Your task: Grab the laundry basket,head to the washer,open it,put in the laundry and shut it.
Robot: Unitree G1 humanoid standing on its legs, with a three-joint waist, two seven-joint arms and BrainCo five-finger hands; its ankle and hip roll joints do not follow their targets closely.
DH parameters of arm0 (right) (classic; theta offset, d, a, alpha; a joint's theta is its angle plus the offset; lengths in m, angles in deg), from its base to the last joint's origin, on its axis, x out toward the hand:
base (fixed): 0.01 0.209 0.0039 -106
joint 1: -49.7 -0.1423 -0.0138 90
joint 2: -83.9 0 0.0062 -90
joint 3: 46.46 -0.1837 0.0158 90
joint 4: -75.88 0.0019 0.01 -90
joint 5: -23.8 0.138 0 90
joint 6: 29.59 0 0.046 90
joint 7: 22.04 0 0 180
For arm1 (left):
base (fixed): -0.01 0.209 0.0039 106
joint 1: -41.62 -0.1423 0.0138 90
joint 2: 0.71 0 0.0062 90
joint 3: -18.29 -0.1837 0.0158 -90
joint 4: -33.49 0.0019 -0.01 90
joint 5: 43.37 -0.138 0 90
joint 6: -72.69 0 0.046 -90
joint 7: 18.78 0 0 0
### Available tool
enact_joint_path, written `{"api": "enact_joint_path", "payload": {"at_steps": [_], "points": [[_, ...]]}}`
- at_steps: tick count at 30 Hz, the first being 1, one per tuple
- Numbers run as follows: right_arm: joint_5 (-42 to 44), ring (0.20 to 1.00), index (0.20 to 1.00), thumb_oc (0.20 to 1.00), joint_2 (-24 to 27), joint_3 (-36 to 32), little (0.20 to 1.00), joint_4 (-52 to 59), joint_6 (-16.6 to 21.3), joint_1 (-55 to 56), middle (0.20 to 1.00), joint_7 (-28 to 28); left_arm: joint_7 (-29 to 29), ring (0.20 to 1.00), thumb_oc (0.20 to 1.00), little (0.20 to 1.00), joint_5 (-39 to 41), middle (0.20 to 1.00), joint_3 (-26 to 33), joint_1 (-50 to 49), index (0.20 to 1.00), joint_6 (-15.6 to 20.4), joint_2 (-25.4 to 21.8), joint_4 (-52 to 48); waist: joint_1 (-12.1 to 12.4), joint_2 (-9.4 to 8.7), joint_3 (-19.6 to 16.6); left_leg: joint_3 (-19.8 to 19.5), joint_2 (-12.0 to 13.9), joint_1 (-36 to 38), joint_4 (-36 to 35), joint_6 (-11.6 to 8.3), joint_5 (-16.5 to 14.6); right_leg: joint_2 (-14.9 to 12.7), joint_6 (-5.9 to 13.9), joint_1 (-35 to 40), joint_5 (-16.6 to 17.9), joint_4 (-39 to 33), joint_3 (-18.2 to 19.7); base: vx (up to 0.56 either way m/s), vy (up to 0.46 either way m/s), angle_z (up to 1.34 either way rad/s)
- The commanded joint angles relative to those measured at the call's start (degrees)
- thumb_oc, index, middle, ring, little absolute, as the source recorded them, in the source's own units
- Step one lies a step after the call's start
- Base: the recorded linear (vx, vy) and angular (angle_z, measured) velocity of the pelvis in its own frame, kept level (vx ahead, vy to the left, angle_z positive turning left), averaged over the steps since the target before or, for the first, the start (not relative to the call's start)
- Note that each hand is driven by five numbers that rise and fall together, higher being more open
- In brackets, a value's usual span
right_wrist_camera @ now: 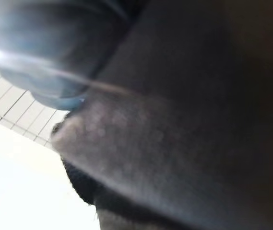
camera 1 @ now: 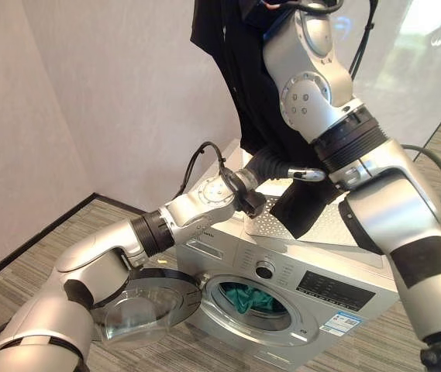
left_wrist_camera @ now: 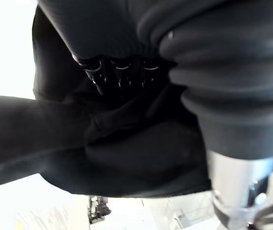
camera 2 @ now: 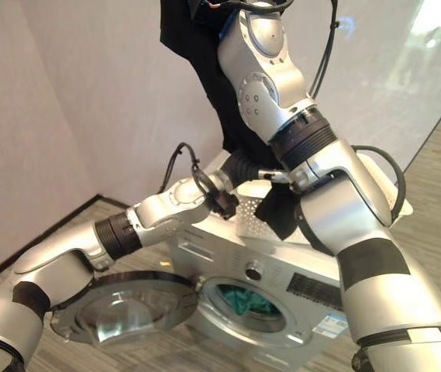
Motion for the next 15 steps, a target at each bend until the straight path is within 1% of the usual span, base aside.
{"api": "enact_joint_path", "payload": {"at_steps": [1, 5, 6, 9, 11, 13, 14, 15], "points": [[0.9, 0.200, 0.200, 0.200, 1.0, -1.8, 0.200, 0.3, 4.0, -3.5, 0.200, 1.1, 1.5, 1.000, 1.000, 1.000, 2.3, 1.000, 8.2, 8.0, 1.000, 4.7, 3.7, 4.6, -0.2, 0.47, -1.2, 3.0, 0.4, 4.4, -0.5, 0.44, -5.0, -0.7, 1.65, 0.8, 0.7, 0.3, 2.1, 0.00, -0.002, -0.03], [1.3, 0.200, 0.200, 0.200, 0.5, -2.8, 0.200, 1.8, 4.4, -2.2, 0.200, 1.5, 2.2, 1.000, 1.000, 1.000, 3.4, 1.000, 9.6, 8.4, 1.000, 5.3, 4.9, 4.2, -0.6, 0.50, -1.2, 3.4, 0.5, 4.8, -0.5, 0.54, -5.3, -0.6, 1.53, 1.0, 0.6, 0.3, 2.4, -0.01, 0.000, -0.04], [1.4, 0.200, 0.200, 0.200, 0.1, -3.5, 0.200, 3.0, 4.7, -1.2, 0.200, 1.6, 2.8, 1.000, 1.000, 1.000, 4.2, 1.000, 10.7, 8.2, 1.000, 5.5, 5.6, 4.4, -0.8, 0.61, -1.1, 3.5, 0.4, 4.7, -0.5, 0.64, -4.8, -0.7, 1.53, 0.7, 1.0, 0.5, 2.5, -0.04, 0.014, -0.03], [1.8, 0.200, 0.200, 0.200, -0.4, -4.3, 0.200, 5.7, 4.8, 0.4, 0.200, 1.5, 3.5, 1.000, 1.000, 1.000, 5.6, 1.000, 12.3, 7.6, 1.000, 6.1, 6.8, 4.2, -1.2, 0.76, -1.1, 3.9, 0.6, 5.3, -0.5, 0.65, -5.5, -0.6, 1.41, 1.1, 0.2, 0.6, 2.7, 0.02, 0.000, -0.05], [2.9, 0.200, 0.200, 0.200, -0.8, -6.0, 0.200, 5.2, 5.1, 1.4, 0.200, 2.0, 4.3, 1.000, 1.000, 1.000, 7.0, 1.000, 14.3, 6.2, 1.000, 7.1, 8.9, 4.2, -1.4, 0.72, -0.9, 4.1, 0.6, 5.2, -0.5, 0.76, -5.1, -0.7, 1.40, 0.8, 0.5, 1.0, 2.8, -0.03, 0.019, -0.13], [3.9, 0.200, 0.200, 0.200, -1.3, -8.1, 0.200, 4.6, 5.7, 1.9, 0.200, 2.4, 4.6, 1.000, 1.000, 1.000, 7.8, 1.000, 16.2, 4.9, 1.000, 7.7, 11.2, 4.0, -1.7, 0.68, -0.9, 4.4, 0.7, 5.7, -0.5, 0.83, -5.8, -0.6, 1.33, 1.1, -0.1, 1.2, 3.1, -0.01, 0.010, -0.11], [4.3, 0.200, 0.200, 0.200, -2.2, -11.1, 0.200, 4.1, 6.8, 2.4, 0.200, 3.5, 4.9, 1.000, 1.000, 1.000, 9.3, 1.000, 18.7, 3.1, 1.000, 8.4, 14.3, 3.9, -2.2, 0.73, -0.8, 4.7, 0.7, 5.7, -0.5, 1.01, -5.5, -0.6, 1.29, 0.7, 0.1, 1.5, 3.3, -0.01, 0.009, -0.08], [4.3, 0.200, 0.200, 0.200, -2.2, -11.1, 0.200, 4.2, 6.8, 2.5, 0.200, 3.6, 4.9, 1.000, 1.000, 1.000, 9.3, 1.000, 18.7, 3.0, 1.000, 8.5, 14.3, 3.9, -2.1, 0.75, -0.8, 4.7, 0.7, 5.8, -0.5, 1.01, -5.6, -0.6, 1.28, 0.8, 0.1, 1.5, 3.3, 0.00, 0.013, -0.07]]}}
